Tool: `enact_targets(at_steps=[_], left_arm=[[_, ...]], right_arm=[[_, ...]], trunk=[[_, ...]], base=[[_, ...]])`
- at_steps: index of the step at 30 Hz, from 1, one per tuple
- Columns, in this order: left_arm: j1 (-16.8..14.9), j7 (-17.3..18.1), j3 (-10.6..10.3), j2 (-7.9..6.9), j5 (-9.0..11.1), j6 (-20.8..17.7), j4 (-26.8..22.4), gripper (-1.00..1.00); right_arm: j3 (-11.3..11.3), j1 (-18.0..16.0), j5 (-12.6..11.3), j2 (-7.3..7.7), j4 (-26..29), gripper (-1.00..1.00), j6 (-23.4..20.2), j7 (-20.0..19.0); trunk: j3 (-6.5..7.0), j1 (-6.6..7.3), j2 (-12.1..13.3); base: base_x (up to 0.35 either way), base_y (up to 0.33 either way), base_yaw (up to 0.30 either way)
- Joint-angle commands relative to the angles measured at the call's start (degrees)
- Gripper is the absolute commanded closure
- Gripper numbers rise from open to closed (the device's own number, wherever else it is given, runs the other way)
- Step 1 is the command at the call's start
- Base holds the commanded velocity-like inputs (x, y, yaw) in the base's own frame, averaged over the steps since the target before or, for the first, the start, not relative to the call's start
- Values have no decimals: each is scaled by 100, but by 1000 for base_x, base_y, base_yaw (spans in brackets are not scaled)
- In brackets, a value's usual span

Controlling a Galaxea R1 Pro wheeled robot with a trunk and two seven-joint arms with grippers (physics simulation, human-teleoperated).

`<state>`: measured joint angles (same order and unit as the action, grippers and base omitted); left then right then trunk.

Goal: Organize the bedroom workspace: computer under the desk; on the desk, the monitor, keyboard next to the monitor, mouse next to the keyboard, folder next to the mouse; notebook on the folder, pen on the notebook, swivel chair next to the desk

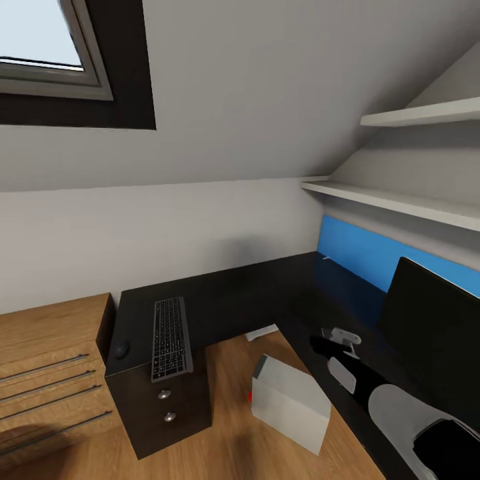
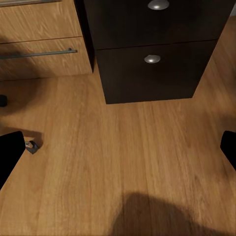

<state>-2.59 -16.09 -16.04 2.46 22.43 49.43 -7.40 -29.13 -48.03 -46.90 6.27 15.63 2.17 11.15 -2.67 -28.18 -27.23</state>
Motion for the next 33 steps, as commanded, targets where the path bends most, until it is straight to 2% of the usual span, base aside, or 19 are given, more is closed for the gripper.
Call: enact_targets(at_steps=[1,7,22,28,33], left_arm=[[-5,-29,-51,0,33,16,2,-100],[-5,-26,-62,0,33,14,2,-100],[-5,-16,-61,-20,31,11,2,-100],[-5,-10,-89,-120,24,16,403,-100],[-5,-16,-92,-83,19,22,494,-100]], right_arm=[[-48,-5,-60,-15,-30,-100,93,28],[-57,-4,-48,-281,-505,-100,775,23],[-44,-4,-55,-280,-675,-100,1274,23],[-49,-4,-51,-277,-694,-100,1785,15],[-43,-4,-54,-253,-696,-100,1855,15]], trunk=[[-12,-3,-12],[-12,-3,-12],[-12,-3,-12],[-12,-3,-12],[-12,-3,-12]], base=[[0,0,0],[0,0,0],[91,-80,0],[12,-12,0],[1,-1,0]])
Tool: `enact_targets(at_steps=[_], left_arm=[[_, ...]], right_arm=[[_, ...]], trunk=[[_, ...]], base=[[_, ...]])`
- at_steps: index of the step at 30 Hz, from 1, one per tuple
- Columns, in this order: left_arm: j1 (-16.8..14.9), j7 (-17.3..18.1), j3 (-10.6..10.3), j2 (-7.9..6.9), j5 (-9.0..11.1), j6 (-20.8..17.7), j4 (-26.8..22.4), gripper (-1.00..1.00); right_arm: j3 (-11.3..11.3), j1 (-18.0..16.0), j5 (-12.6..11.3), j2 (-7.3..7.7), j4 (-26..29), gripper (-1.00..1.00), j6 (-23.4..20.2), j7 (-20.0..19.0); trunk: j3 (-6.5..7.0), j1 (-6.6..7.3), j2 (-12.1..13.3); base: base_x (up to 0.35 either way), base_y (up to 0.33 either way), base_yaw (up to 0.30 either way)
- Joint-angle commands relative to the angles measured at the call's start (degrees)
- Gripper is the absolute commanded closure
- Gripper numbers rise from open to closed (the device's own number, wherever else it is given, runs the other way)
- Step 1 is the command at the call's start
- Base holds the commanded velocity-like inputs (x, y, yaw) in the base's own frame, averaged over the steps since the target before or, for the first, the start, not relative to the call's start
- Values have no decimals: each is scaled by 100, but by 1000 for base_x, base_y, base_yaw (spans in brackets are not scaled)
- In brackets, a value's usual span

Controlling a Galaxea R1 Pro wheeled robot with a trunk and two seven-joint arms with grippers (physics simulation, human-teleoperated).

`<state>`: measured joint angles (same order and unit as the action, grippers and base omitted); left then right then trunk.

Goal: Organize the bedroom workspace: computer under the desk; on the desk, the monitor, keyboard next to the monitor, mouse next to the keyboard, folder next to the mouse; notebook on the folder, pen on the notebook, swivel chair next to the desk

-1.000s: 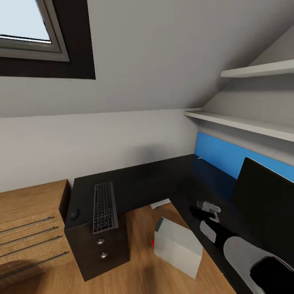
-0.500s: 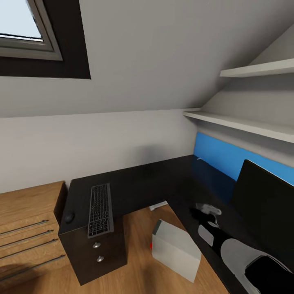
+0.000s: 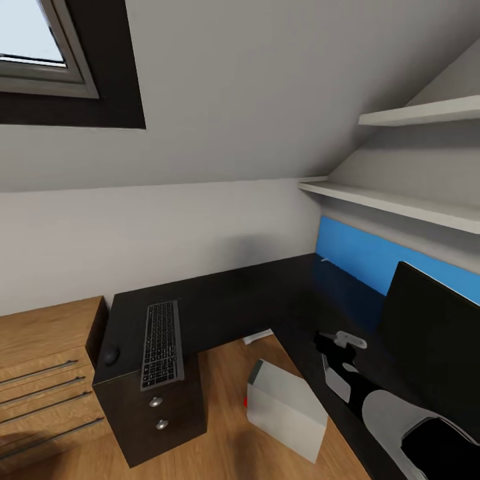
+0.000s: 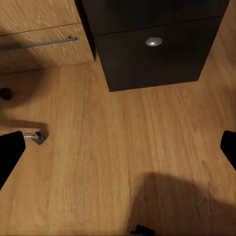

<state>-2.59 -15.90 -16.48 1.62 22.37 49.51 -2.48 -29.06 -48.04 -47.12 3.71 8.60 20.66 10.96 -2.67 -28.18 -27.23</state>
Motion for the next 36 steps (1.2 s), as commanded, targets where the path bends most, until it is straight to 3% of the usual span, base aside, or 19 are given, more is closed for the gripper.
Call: enact_targets(at_steps=[1,4,9,10,12,13,15,16,21,22,28,31,36], left_arm=[[-5,-41,-38,56,42,9,11,-100],[-5,-43,-34,88,58,-19,2,-100],[-5,-74,-34,244,58,-474,-348,-100],[-5,-207,-37,317,47,-1043,-782,-100],[-5,-392,-38,348,36,-1583,-1161,-100],[-5,-635,-38,367,31,-2251,-1606,-100],[-5,-893,-39,379,31,-3013,-2100,-100],[-5,-1115,-39,385,34,-3838,-2623,-100],[-5,-1394,-29,387,53,-5671,-3925,-100],[-5,-1443,-20,388,63,-6175,-4380,-100],[-5,-1512,-18,404,194,-6984,-5290,-100],[-5,-1524,-35,407,345,-7113,-5467,-100],[-5,-1533,-26,389,408,-7126,-5525,-100]], right_arm=[[-48,-4,-39,43,5,-100,32,32],[-48,-4,-41,68,8,-100,47,30],[-47,-4,-43,82,10,-100,51,29],[-47,-4,-43,84,10,-100,52,29],[-47,-4,-43,85,10,-100,52,29],[-47,-4,-43,85,10,-100,52,27],[-47,-4,-43,85,10,-100,52,23],[-47,-4,-43,86,10,-100,49,15],[-47,-4,-43,86,10,-100,40,7],[-47,-4,-45,86,10,-100,38,3],[-47,-4,-49,86,10,-100,30,3],[-47,-4,-45,86,10,-100,31,1],[-47,-4,-44,92,9,-100,46,-3]], trunk=[[-12,-3,-11],[-30,-25,-52],[-120,-135,-252],[-138,-157,-292],[-174,-201,-372],[-192,-223,-412],[-228,-266,-493],[-246,-288,-533],[-335,-398,-733],[-353,-420,-773],[-461,-552,-1014],[-515,-618,-1134],[-605,-728,-1335]], base=[[0,0,0],[0,0,0],[0,0,0],[0,0,0],[0,0,0],[0,0,0],[0,0,0],[0,0,0],[0,0,0],[0,0,0],[0,0,0],[0,0,0],[0,0,0]])
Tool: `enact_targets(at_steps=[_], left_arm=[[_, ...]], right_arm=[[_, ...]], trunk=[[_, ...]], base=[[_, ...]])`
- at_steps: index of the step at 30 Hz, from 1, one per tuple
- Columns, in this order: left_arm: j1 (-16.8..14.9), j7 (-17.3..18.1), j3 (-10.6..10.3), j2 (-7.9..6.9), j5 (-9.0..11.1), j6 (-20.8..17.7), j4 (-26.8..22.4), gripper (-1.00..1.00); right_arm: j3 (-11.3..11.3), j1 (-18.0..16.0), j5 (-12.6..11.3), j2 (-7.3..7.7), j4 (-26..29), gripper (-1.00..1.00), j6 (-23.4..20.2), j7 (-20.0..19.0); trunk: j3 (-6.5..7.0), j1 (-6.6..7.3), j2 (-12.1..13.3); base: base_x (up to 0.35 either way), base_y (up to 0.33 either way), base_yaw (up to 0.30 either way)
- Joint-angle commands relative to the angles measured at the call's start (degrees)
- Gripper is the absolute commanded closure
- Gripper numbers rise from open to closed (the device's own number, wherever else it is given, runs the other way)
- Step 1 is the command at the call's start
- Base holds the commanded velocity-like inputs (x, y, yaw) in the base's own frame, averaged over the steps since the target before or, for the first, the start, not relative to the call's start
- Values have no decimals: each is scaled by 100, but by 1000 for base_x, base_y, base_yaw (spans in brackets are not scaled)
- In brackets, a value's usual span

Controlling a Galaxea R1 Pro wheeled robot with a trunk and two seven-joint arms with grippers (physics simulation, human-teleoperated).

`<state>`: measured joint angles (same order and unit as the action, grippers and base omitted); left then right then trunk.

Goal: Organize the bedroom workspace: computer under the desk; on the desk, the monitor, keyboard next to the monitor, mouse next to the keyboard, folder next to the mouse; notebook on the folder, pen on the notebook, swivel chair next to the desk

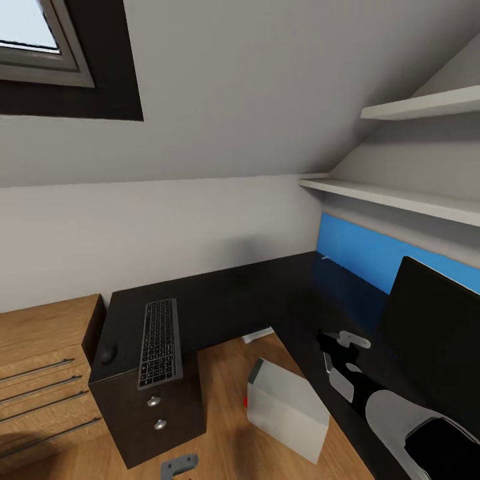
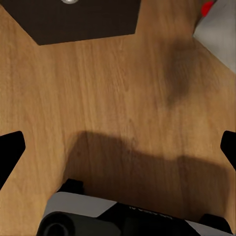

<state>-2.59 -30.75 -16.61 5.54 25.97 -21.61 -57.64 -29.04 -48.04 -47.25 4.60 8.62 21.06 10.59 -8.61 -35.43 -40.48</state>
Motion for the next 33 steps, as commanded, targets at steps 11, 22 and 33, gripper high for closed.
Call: enact_targets(at_steps=[11,22,33], left_arm=[[4,-56,-22,-207,69,83,186,-100],[14,-78,-18,-254,74,330,-180,-100],[14,-76,-46,-226,71,350,-218,-100]], right_arm=[[-46,-4,-24,-3,30,-100,-15,48],[34,-31,-84,257,574,-100,-1405,125],[901,-33,-511,556,1218,-100,-2577,138]], trunk=[[-208,-244,-451],[-405,-485,-892],[-603,-727,-1333]], base=[[0,0,0],[0,0,0],[0,0,0]])
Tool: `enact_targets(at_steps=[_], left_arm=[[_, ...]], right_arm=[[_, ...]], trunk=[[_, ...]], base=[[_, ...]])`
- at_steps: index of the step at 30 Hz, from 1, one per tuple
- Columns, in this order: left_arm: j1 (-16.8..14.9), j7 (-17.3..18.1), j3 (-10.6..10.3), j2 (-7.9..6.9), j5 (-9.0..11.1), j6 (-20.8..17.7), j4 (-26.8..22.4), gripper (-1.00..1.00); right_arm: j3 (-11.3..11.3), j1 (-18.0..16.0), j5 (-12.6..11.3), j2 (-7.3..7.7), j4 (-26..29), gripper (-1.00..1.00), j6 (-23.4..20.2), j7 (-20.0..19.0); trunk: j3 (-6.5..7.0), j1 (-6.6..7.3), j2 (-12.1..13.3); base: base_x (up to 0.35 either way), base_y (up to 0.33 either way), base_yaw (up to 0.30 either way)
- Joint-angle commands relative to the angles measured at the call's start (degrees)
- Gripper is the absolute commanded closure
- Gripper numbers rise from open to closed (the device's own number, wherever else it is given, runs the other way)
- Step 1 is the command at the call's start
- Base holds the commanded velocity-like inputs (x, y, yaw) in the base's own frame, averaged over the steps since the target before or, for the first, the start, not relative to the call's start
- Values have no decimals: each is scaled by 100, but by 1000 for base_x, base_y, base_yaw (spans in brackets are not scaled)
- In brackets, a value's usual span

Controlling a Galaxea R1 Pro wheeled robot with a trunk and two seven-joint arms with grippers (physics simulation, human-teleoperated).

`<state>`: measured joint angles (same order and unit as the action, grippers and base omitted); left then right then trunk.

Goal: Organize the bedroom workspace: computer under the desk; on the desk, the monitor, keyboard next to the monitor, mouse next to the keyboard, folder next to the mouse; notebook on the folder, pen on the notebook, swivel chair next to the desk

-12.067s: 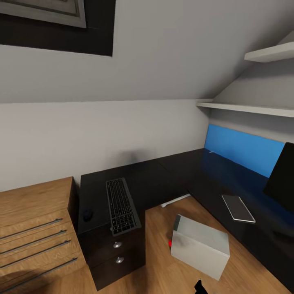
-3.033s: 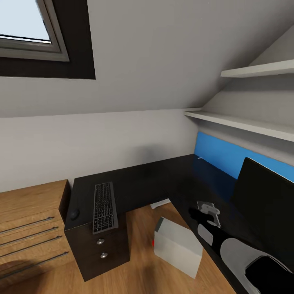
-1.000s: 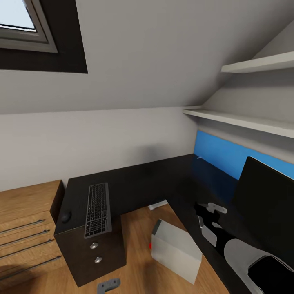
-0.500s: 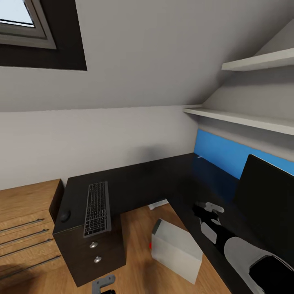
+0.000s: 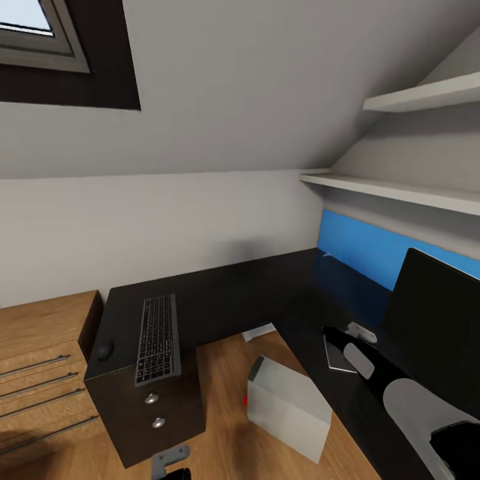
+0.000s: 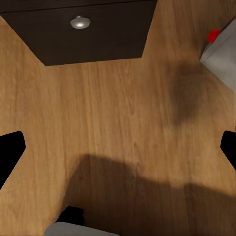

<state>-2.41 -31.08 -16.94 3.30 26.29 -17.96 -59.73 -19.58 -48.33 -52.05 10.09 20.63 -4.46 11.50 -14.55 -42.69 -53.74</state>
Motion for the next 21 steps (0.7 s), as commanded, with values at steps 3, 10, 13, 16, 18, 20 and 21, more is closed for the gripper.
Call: enact_targets(at_steps=[3,10,13,16,18,20,21], left_arm=[[-5,-48,-60,5,37,-17,-87,-100],[0,-77,-246,243,25,-59,-753,-100],[-1,-125,-295,377,36,-155,-1079,-100],[-2,-184,-313,463,52,-540,-1399,-100],[-2,-208,-306,489,53,-839,-1511,-100],[-3,-216,-299,493,57,-960,-1542,-100],[-2,-221,-294,492,60,-1003,-1533,-100]], right_arm=[[36,-5,-54,30,52,-100,-122,55],[80,-1,-61,20,46,-100,124,205],[81,3,-77,15,25,-100,485,244],[75,11,-88,9,-17,-100,812,272],[72,17,-94,-19,-38,-100,912,283],[75,20,-98,-53,-49,-100,950,287],[78,21,-101,-69,-54,-100,965,288]], trunk=[[-63,-67,-128],[-188,-221,-409],[-242,-287,-529],[-296,-353,-649],[-332,-397,-730],[-368,-441,-810],[-386,-463,-850]], base=[[0,0,0],[0,0,0],[0,0,0],[0,0,0],[0,0,0],[0,0,0],[0,0,0]])
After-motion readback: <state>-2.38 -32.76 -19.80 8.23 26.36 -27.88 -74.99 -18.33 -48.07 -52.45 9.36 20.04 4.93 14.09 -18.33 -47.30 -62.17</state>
